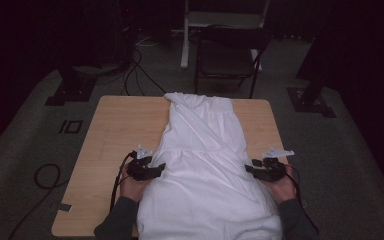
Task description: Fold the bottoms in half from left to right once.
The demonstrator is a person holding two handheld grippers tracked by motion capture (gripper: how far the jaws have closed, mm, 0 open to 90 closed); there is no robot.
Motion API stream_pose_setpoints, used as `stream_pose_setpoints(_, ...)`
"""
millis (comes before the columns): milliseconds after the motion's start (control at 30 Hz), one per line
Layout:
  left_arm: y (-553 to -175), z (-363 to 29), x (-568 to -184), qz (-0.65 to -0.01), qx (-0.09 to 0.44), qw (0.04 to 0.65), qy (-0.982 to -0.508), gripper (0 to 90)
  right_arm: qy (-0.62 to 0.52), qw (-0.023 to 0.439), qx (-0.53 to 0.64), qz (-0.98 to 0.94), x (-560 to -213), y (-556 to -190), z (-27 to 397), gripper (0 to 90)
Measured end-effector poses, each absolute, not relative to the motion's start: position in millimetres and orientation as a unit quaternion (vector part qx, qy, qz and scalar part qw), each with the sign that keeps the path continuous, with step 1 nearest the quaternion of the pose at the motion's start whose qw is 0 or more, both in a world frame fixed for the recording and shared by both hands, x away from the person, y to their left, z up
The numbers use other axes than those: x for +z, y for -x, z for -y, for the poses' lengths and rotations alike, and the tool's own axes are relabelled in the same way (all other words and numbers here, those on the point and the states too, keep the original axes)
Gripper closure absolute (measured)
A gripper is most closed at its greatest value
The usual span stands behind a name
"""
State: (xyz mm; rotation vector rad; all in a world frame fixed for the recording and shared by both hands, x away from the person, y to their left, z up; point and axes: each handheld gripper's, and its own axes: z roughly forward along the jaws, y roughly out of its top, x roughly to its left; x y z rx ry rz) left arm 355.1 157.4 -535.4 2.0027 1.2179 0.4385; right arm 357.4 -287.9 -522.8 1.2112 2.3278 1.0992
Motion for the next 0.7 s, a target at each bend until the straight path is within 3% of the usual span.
stream_pose_setpoints(167, -368.8, -147.8, -548.4, -0.478, 0.157, 0.347, -0.792, 41.4, -0.416, 0.141, 0.357, -0.824, -534.4, -396.0, 259.5, 54.7)
stream_pose_setpoints(367, -359.7, -147.4, -546.5, -0.469, 0.149, 0.344, -0.799, 78.2, -0.434, 0.13, 0.345, -0.822, -544.4, -395.2, 260.1, 82.7)
stream_pose_setpoints(700, -310.1, -158.9, -548.4, -0.462, 0.146, 0.351, -0.801, 81.1, -0.432, 0.116, 0.36, -0.819, -549.0, -345.5, 269.1, 88.0)
